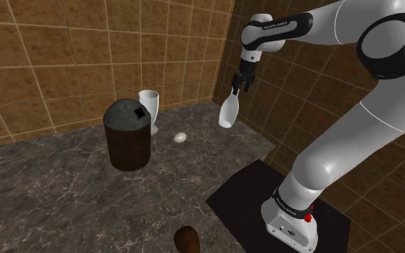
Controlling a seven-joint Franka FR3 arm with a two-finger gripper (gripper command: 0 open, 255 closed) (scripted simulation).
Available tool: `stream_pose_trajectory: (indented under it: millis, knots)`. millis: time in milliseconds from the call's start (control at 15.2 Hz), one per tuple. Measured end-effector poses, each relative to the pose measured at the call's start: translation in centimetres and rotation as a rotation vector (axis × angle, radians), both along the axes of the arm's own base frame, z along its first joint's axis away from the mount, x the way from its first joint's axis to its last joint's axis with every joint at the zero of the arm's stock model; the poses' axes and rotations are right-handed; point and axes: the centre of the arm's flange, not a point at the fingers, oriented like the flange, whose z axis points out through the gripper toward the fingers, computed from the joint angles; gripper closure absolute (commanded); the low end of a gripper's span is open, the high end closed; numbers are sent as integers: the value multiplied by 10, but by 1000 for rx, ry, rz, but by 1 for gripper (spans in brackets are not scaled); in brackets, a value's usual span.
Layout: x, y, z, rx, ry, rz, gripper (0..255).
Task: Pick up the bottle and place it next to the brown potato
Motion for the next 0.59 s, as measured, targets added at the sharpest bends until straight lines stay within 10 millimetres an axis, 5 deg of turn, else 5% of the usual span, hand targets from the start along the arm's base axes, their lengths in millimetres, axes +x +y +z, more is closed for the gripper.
stream_pose_trajectory:
  millis: [594]
  knots:
    - [55,-89,-21,-4,-20,17,0]
